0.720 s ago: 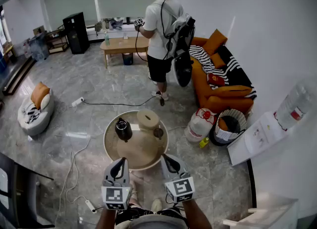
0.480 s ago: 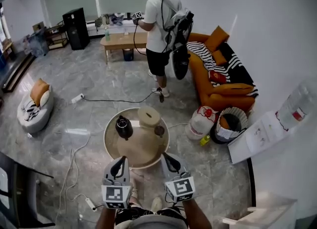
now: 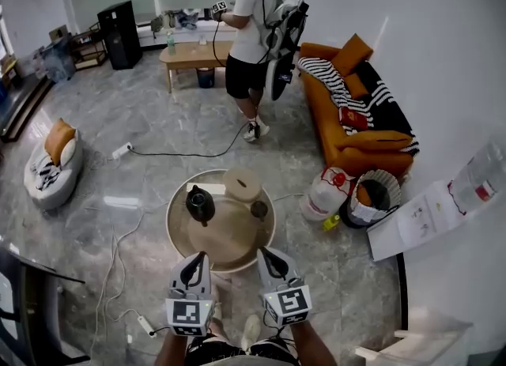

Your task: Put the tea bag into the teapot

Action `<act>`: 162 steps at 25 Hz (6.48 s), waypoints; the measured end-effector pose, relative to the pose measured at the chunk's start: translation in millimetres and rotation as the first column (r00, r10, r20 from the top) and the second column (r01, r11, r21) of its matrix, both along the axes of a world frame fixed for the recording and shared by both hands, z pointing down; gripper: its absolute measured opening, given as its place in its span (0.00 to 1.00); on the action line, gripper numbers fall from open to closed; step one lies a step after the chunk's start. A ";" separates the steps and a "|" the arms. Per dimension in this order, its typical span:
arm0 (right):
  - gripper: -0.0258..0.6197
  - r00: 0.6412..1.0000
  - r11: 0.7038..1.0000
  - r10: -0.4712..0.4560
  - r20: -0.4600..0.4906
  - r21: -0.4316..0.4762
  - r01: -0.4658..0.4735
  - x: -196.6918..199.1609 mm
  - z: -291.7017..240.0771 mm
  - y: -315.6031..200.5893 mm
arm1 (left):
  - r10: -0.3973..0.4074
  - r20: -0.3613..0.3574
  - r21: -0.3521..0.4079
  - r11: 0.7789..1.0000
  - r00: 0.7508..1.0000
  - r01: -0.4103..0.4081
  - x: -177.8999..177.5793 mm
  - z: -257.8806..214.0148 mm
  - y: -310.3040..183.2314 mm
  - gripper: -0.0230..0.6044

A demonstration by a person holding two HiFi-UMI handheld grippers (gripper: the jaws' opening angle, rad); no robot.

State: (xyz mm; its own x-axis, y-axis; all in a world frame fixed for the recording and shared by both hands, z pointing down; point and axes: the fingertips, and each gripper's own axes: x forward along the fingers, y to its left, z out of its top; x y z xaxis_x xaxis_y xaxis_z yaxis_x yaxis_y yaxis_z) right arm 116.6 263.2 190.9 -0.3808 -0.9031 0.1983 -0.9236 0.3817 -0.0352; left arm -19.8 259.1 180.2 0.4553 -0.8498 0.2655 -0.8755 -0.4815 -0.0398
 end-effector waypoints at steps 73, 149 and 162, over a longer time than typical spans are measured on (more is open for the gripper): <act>0.20 0.998 0.858 -0.035 -0.045 -0.513 0.007 -71.8 561.5 -206.6 | 0.036 -0.083 -0.503 0.861 0.996 -0.073 -14.3 517.5 -200.5 0.07; 0.04 0.998 0.953 -0.053 0.019 -0.297 0.057 -75.8 295.1 -220.8 | 0.005 -0.044 -0.288 0.958 0.999 -0.018 -31.4 297.9 -214.8 0.07; 0.04 0.994 0.959 -0.109 0.018 -0.263 0.110 -120.8 292.4 -264.9 | -0.087 -0.086 -0.299 0.952 0.992 0.058 -71.9 288.5 -247.1 0.07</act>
State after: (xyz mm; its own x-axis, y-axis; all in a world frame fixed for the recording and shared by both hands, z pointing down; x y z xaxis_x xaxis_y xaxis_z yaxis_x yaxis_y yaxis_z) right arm -4.1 -1.7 483.3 -0.4756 -0.7719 0.4218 -0.8764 0.4574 -0.1510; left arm -91.8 12.1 468.7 0.4311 -0.7717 0.4677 -0.9012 -0.3936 0.1813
